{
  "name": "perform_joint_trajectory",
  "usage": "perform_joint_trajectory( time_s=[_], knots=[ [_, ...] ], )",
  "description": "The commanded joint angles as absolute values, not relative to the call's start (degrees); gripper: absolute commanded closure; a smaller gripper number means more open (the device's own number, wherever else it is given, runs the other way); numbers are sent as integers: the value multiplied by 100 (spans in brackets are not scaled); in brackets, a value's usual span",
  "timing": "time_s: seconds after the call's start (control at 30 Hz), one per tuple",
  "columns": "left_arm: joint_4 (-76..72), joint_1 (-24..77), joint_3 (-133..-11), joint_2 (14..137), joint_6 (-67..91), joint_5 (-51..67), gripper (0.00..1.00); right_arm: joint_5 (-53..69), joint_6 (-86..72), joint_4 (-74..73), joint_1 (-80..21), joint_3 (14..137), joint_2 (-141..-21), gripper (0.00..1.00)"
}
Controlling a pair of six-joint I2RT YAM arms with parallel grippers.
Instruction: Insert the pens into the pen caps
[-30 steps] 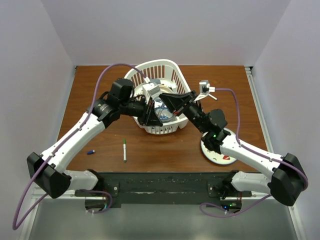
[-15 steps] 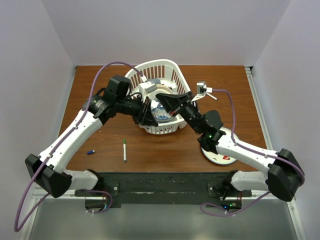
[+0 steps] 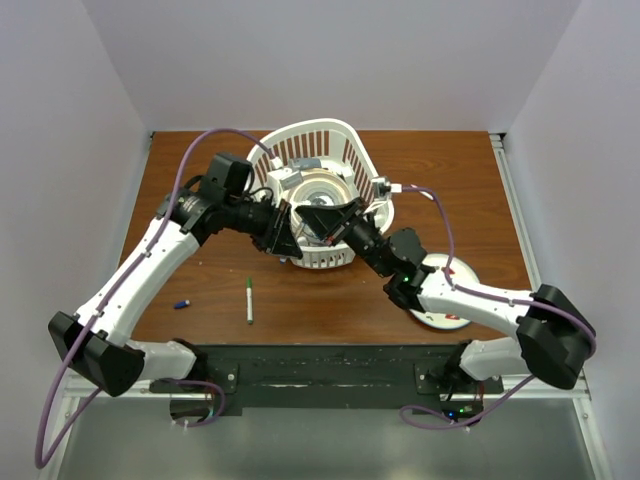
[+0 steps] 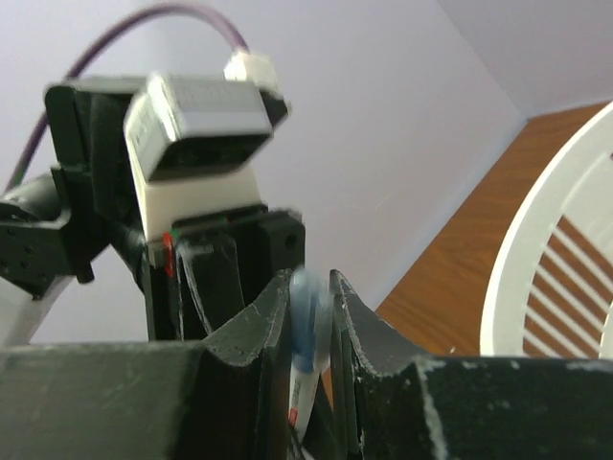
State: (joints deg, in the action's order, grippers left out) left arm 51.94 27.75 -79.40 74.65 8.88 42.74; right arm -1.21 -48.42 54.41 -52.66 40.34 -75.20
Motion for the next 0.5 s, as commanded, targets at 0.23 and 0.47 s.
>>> perform_joint_trajectory(
  time_s=[0.23, 0.47],
  knots=[
    [-623, 2206, -7718, 6919, 1723, 3568, 100, 1549, -4176, 2480, -6741, 4051, -6419, 100],
    [-449, 2197, -6874, 6329, 1688, 3270, 100, 405, -3324, 924, -6733, 4991, -5732, 100]
  ],
)
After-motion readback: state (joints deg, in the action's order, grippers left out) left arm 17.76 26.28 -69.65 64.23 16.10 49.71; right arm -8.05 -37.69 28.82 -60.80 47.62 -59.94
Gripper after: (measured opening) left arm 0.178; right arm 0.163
